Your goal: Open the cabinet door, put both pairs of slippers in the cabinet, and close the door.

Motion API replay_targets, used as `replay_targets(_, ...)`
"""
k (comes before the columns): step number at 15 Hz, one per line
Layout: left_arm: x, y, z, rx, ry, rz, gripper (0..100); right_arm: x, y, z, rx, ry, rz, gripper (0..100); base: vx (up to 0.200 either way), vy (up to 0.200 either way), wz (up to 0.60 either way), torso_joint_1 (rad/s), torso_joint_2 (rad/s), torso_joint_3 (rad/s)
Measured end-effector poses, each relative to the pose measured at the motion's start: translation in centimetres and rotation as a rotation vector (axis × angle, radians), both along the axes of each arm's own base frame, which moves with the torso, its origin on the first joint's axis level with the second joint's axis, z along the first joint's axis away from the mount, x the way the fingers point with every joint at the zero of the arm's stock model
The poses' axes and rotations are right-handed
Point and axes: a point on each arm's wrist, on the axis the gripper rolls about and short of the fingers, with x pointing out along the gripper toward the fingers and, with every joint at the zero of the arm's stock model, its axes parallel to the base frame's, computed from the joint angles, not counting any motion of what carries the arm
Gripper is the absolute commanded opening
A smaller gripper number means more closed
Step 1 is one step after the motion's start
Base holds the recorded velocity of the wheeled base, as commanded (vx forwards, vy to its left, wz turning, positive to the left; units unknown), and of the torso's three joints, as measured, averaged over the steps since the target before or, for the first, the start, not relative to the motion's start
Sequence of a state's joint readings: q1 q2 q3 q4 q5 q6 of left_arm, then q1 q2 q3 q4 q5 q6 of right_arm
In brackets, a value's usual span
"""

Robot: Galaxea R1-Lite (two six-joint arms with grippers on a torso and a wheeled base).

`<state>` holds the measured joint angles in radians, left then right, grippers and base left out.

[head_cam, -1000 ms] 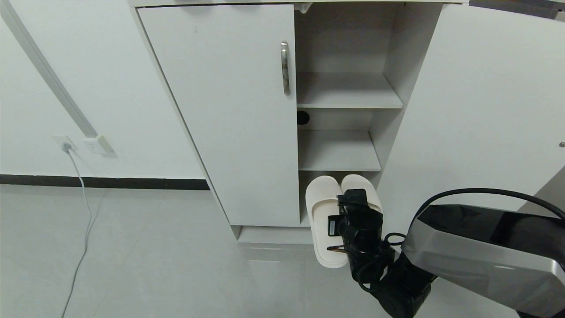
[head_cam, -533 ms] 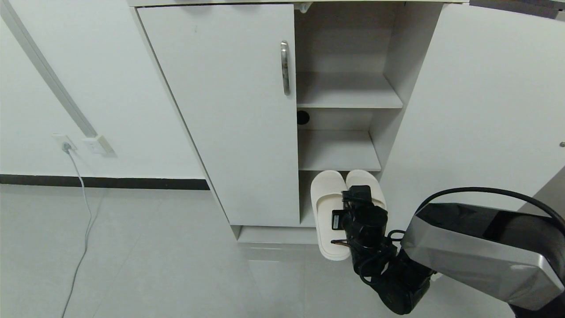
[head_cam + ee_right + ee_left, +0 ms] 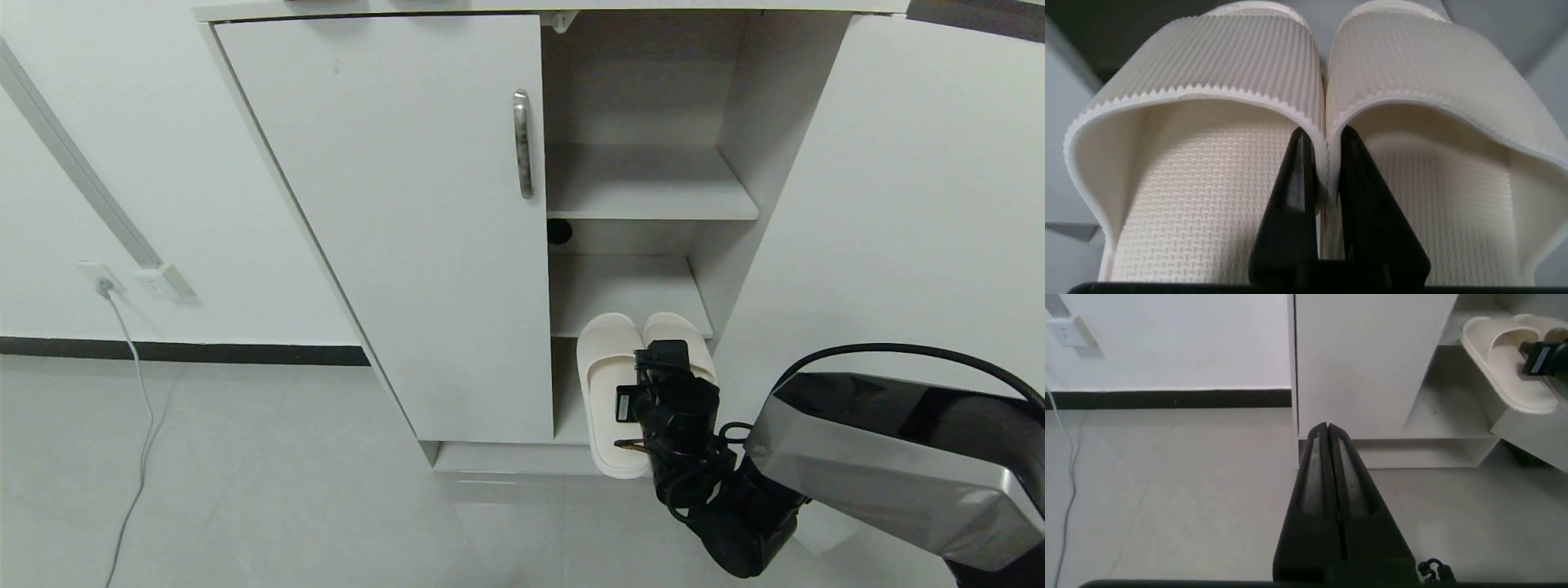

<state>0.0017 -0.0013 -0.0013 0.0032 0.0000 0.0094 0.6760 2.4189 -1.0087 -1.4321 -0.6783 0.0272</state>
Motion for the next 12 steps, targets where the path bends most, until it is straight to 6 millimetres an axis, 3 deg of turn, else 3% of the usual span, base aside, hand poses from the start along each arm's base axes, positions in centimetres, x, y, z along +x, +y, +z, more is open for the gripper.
replay_targets(3, 0.0, 0.0, 0.0, 0.000, -0.001, 0.000, 0, 0.1, -0.1, 0.0, 0.000, 0.000, -0.002, 0, 0.200, 0.000, 0.00, 0.002, 0.01, 0.001)
replay_targets(8, 0.0, 0.0, 0.0, 0.000, 0.000, 0.000, 0, 0.7, -0.4, 0.1, -0.006, 0.008, -0.006, 0, 0.000, 0.000, 0.00, 0.000, 0.00, 0.000)
replay_targets(12, 0.0, 0.0, 0.0, 0.000, -0.001, 0.001, 0, 3.0, 0.0, 1.1, -0.030, 0.055, 0.011, 0, 0.000, 0.000, 0.00, 0.000, 0.00, 0.000)
